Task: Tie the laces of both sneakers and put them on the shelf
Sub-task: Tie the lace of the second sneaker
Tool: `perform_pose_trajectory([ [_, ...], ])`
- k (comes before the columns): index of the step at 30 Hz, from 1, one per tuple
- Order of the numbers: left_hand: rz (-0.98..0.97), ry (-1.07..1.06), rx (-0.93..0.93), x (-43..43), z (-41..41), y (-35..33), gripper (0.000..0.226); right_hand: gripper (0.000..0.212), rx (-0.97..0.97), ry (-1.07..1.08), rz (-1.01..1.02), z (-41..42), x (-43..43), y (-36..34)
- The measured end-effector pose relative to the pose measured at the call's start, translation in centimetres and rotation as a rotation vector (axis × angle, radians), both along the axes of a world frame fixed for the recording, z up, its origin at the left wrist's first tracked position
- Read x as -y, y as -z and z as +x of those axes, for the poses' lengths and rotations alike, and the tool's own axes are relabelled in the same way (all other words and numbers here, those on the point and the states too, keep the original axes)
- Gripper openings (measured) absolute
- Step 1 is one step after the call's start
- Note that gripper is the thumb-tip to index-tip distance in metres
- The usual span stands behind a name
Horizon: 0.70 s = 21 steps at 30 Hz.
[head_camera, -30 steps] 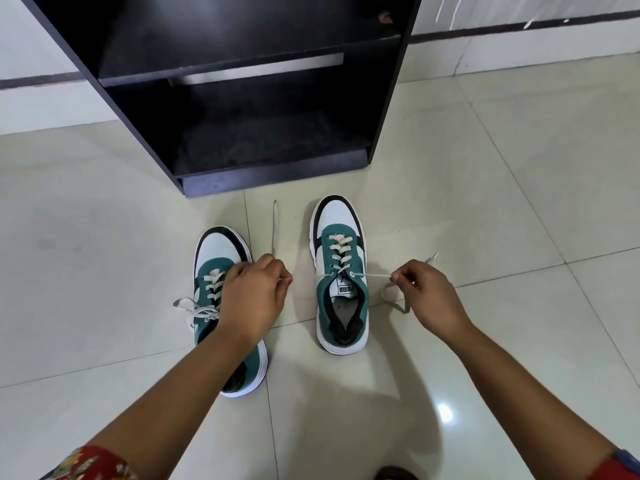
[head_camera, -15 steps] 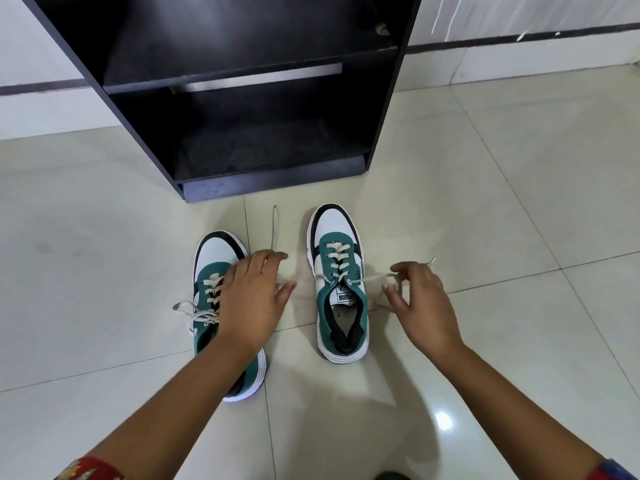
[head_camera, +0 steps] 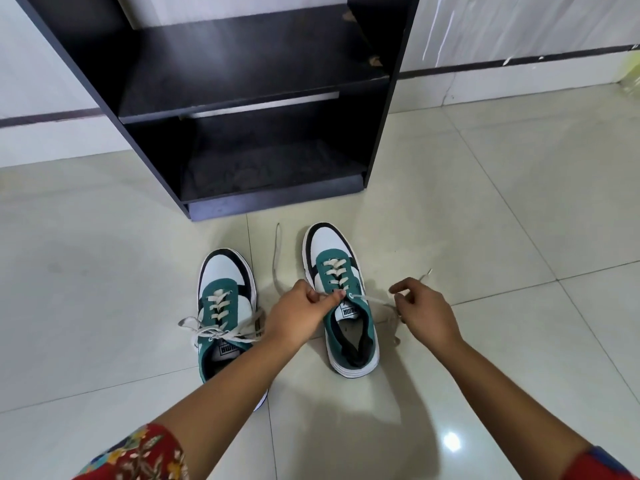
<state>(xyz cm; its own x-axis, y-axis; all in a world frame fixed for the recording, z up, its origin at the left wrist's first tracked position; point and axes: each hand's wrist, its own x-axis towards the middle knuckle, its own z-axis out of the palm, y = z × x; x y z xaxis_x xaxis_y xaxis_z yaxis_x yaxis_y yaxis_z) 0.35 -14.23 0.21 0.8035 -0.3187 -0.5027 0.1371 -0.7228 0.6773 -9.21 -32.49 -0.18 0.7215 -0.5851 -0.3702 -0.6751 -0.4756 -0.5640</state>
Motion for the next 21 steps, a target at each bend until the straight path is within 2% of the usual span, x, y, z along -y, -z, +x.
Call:
perform_pose_trajectory([
  [3, -0.012, -0.017, 0.028, 0.0, -0.1, 0.3, 0.052, 0.03, -0.156, -0.089, -0.178, -0.2, 0.9, 0.6],
  [5, -0.008, -0.031, 0.041, -0.1, 0.0, 0.4, 0.05, 0.037, -0.172, -0.13, -0.278, -0.4, 1.1, 0.4],
  [8, 0.031, -0.015, 0.042, -0.2, 0.0, 0.3, 0.053, 0.029, -0.077, -0.088, -0.25, -0.7, 0.4, -0.6],
  [11, 0.03, 0.036, -0.034, -0.2, -0.1, 0.3, 0.053, 0.059, -0.146, -0.165, -0.169, -0.8, -2.1, -1.1],
  [13, -0.05, -0.003, -0.061, 0.0, -0.3, 0.6, 0.05, 0.068, -0.204, -0.158, -0.007, -0.5, -3.3, -0.7],
  [15, -0.131, -0.072, -0.017, 0.3, -0.6, 1.0, 0.042, 0.069, -0.144, -0.005, 0.272, -0.1, -3.7, -0.4],
  [17, -0.252, -0.204, 0.024, 0.5, -0.9, 1.0, 0.032, 0.05, 0.01, 0.258, 0.584, 0.5, -4.2, -0.5],
  [19, -0.432, -0.355, -0.024, 0.9, -1.1, 0.2, 0.015, 0.024, 0.2, 0.484, 0.811, 1.2, -4.9, -1.0],
  [21, -0.556, -0.43, -0.081, 1.3, -1.2, -0.5, 0.01, 0.022, 0.341, 0.572, 0.924, 1.7, -5.1, -1.2],
])
